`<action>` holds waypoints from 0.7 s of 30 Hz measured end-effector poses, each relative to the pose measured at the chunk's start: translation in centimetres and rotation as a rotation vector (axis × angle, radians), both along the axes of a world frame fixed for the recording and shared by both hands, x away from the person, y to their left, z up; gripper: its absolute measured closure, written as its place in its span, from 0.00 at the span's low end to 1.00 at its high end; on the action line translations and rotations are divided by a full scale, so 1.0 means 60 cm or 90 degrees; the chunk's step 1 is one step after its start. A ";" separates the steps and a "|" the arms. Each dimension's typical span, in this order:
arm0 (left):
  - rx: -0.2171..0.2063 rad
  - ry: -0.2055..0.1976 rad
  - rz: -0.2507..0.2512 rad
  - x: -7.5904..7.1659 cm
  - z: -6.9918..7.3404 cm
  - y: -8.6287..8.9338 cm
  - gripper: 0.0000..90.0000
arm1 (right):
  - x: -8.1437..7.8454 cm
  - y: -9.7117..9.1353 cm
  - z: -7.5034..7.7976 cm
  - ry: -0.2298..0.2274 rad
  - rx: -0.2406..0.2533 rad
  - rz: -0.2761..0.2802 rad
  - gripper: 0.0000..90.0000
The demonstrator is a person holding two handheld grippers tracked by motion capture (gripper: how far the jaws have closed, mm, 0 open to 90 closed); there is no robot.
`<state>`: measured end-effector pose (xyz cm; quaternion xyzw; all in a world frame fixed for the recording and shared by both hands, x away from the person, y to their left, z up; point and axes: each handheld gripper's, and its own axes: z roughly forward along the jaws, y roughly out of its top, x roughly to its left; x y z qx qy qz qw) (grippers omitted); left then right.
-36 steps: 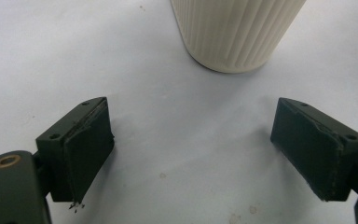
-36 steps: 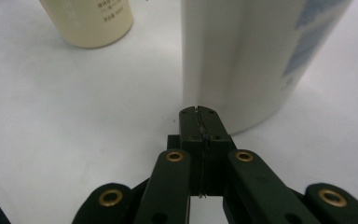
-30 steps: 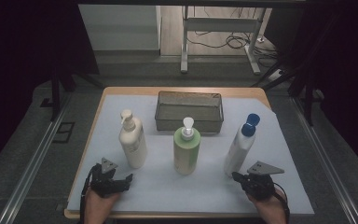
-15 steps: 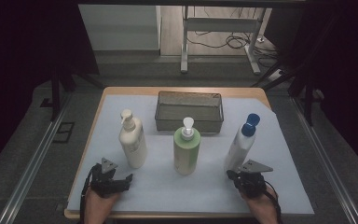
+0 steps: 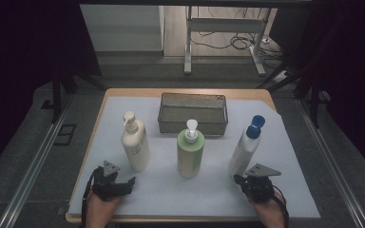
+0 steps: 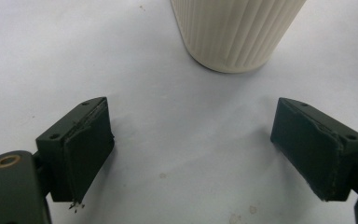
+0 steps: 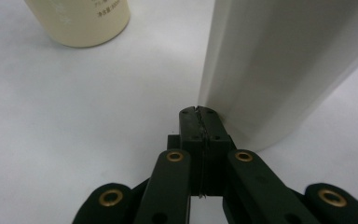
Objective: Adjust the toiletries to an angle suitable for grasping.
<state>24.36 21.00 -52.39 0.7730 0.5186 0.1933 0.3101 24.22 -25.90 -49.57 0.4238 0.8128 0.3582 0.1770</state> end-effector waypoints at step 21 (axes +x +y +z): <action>-0.001 0.001 0.000 0.000 0.000 0.000 0.14 | 0.003 0.011 -0.005 -0.013 -0.012 -0.007 0.99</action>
